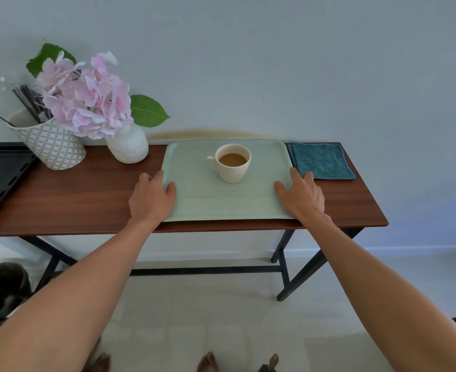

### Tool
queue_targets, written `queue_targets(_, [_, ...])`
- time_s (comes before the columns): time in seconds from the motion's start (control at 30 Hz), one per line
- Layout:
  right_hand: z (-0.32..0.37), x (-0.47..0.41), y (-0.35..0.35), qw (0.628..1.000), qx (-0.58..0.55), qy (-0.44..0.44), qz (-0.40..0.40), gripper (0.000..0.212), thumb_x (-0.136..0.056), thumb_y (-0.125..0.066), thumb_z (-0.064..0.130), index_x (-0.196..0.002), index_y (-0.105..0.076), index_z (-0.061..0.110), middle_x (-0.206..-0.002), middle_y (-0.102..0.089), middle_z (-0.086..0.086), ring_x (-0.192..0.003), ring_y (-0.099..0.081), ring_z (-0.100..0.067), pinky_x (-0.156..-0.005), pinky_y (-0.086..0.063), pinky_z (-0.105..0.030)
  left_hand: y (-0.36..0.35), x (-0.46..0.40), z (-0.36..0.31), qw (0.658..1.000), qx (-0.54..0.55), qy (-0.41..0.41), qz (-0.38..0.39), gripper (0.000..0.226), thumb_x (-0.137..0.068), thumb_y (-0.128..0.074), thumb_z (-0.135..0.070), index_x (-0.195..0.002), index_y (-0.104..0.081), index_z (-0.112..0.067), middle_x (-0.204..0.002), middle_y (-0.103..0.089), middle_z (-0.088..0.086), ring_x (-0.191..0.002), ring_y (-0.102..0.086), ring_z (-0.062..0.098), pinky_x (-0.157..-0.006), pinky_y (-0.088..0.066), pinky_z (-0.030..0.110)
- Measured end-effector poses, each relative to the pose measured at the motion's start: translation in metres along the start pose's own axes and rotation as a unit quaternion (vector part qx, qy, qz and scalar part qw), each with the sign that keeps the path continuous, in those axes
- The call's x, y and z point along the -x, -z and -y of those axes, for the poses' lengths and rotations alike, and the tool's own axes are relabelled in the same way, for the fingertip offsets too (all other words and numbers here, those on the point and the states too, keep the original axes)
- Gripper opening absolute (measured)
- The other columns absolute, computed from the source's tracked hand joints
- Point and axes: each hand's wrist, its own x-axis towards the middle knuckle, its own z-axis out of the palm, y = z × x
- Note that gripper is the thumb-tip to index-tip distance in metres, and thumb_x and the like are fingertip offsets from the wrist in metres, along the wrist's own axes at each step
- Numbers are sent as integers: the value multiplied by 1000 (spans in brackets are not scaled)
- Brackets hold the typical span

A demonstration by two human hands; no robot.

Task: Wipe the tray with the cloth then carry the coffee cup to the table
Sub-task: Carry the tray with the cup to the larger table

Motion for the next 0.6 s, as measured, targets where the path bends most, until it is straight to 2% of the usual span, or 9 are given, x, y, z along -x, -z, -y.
queue_targets(0.1, [-1,-3,-1,1000,11,-3,1,65,-95,-39,65,-142,-40,20,-102,-48,-7,-76,-51,-28,-66,-38,-37,-1,0,0,1000,-20,7,6,43,-99,-44,-49,-130,-55,-21,-99,-47,6,-92,-61,42,-70,-39,40])
queue_targets(0.2, [-1,-5,-2,1000,15,-2,4,64,-94,-39,65,-139,-42,20,-99,-53,-8,-77,-52,-30,-67,-38,-38,-2,-1,0,999,-40,7,7,50,-99,-42,-54,-137,-51,-24,-104,-54,9,-93,-62,46,-72,-37,42])
queue_targets(0.43, [-2,-4,-2,1000,3,3,-8,66,-93,-43,65,-141,-44,21,-98,-53,-6,-77,-52,-28,-66,-38,-37,-2,-3,0,999,-46,3,8,53,-96,-42,-56,-136,-53,-23,-97,-52,7,-91,-63,45,-72,-39,42])
queue_targets(0.6, [-3,-2,1,1000,-14,1,-18,65,-91,-46,65,-137,-49,20,-93,-52,-1,-75,-50,-24,-65,-36,-36,1,-7,-1,1000,-24,10,10,57,-93,-43,-56,-142,-50,-26,-108,-59,11,-98,-62,42,-77,-43,44])
